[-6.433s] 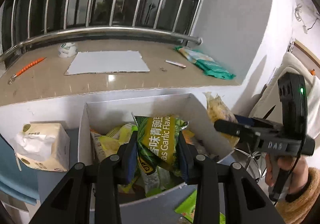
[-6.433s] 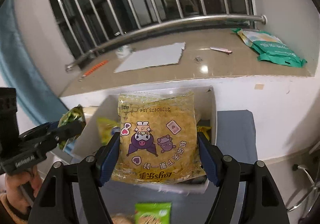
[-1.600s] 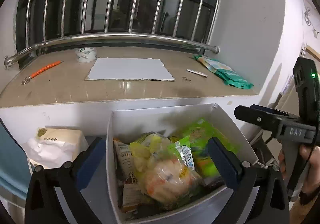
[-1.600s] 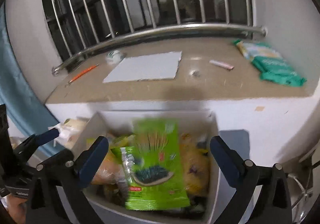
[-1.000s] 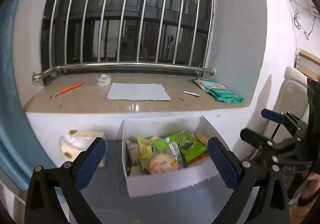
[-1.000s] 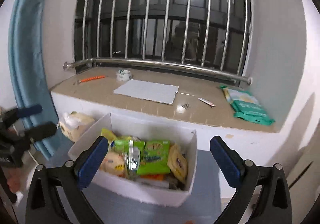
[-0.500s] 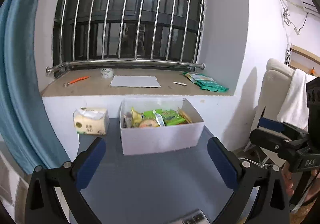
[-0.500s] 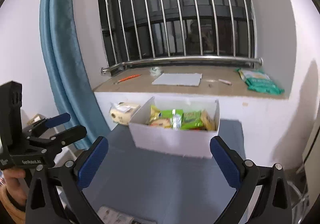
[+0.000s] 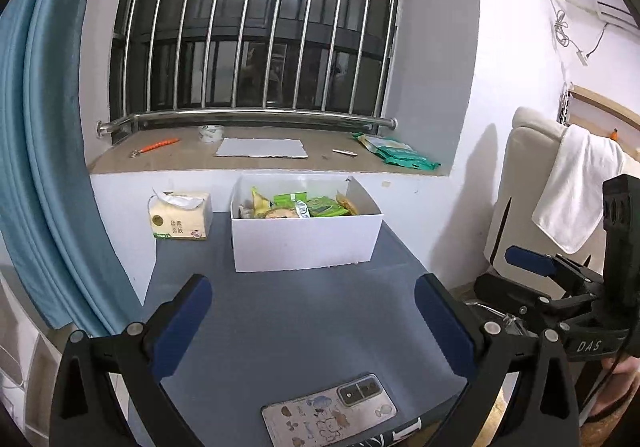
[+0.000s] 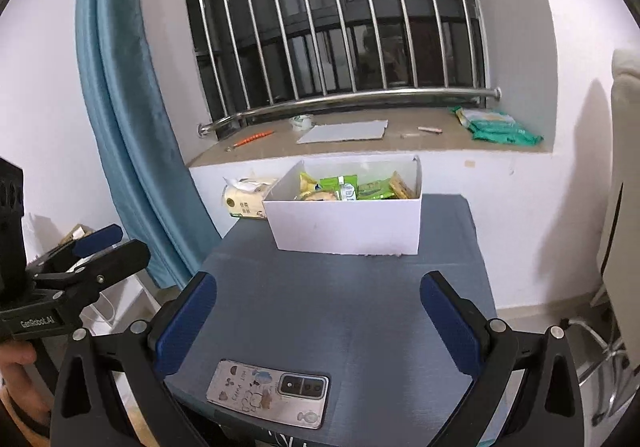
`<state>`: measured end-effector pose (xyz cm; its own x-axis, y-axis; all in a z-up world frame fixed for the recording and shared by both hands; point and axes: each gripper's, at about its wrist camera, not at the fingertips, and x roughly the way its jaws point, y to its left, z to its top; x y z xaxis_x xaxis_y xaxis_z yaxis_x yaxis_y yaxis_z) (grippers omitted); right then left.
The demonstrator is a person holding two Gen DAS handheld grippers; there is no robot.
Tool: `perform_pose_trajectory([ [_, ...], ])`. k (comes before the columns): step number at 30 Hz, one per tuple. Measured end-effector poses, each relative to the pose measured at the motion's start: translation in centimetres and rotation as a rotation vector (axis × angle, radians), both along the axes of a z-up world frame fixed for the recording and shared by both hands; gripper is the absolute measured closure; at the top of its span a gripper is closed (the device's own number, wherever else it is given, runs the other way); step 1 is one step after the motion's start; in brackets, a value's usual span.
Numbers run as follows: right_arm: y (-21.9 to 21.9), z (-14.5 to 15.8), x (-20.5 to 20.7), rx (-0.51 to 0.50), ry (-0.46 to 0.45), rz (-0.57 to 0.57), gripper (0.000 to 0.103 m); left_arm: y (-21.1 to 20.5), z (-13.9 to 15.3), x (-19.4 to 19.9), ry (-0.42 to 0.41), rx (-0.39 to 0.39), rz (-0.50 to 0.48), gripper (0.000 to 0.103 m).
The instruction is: Organize snacks
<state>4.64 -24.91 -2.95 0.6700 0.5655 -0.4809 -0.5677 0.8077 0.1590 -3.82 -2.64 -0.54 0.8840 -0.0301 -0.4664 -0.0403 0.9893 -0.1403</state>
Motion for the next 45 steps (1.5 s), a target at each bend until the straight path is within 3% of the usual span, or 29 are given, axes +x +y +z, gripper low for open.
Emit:
perform_pose_trajectory([
  [21,-0.6,0.4,-2.8,-0.004,-0.035,0.012,0.0,-0.2,-0.3,-2.1,0.001,0.019,0.021,0.0],
  [45,-1.0,0.3,-2.9,0.001,-0.022,0.016,0.0,-1.0,-0.4,-2.2,0.003,0.024,0.007,0.0],
])
